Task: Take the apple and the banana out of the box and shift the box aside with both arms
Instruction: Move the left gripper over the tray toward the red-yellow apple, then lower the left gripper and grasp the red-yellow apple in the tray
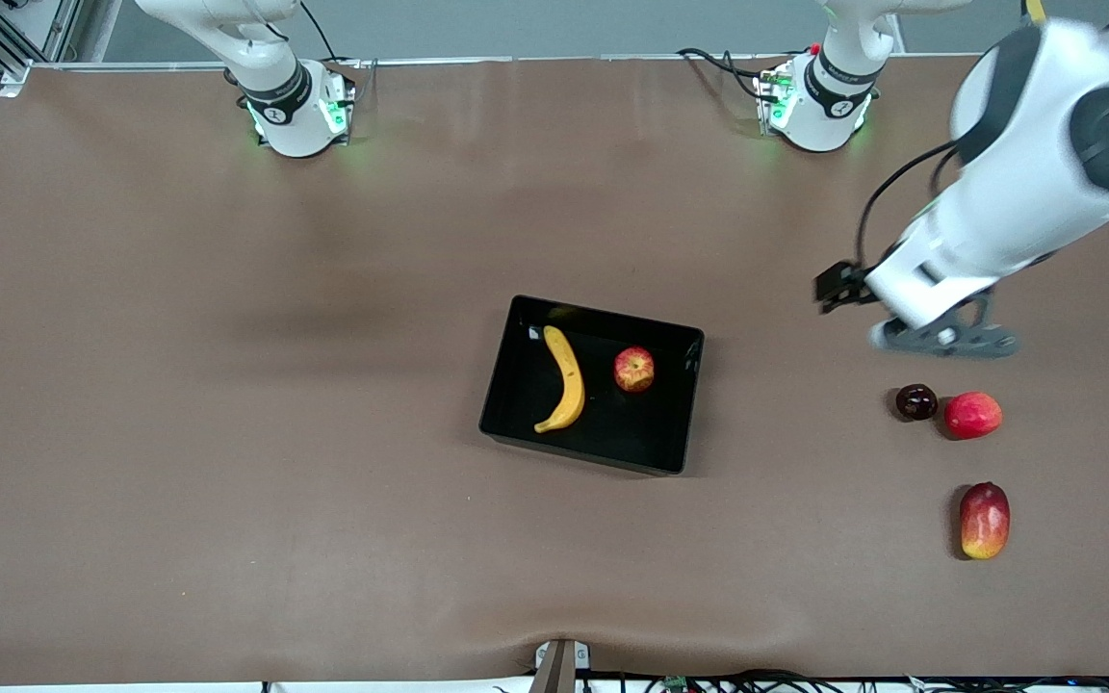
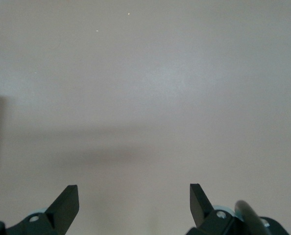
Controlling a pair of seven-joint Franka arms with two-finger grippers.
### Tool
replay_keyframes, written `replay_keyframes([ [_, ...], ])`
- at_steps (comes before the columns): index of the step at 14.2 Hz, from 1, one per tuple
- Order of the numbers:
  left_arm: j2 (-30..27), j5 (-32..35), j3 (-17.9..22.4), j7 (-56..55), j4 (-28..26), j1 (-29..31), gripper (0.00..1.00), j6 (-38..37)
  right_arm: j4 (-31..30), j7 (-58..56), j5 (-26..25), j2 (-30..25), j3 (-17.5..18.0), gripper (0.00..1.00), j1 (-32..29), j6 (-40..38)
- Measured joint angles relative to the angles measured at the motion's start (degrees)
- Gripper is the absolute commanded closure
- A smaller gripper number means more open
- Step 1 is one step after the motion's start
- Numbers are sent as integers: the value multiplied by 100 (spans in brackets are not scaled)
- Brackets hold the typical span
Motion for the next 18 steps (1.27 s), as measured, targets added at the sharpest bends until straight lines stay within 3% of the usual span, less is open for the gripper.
replay_keyframes([
  [5, 989, 17, -20, -1545, 29, -996, 0, 1208, -1, 0, 0, 1, -4, 0, -4, 5],
  [11, 1991, 219, -5, -2995, 376, -1763, 0, 2296, -1, 0, 0, 1, -4, 0, -5, 30],
  [18, 2791, 997, 24, -3726, 356, -2135, 0, 2693, -1, 0, 0, 68, -4, 0, -5, 117],
])
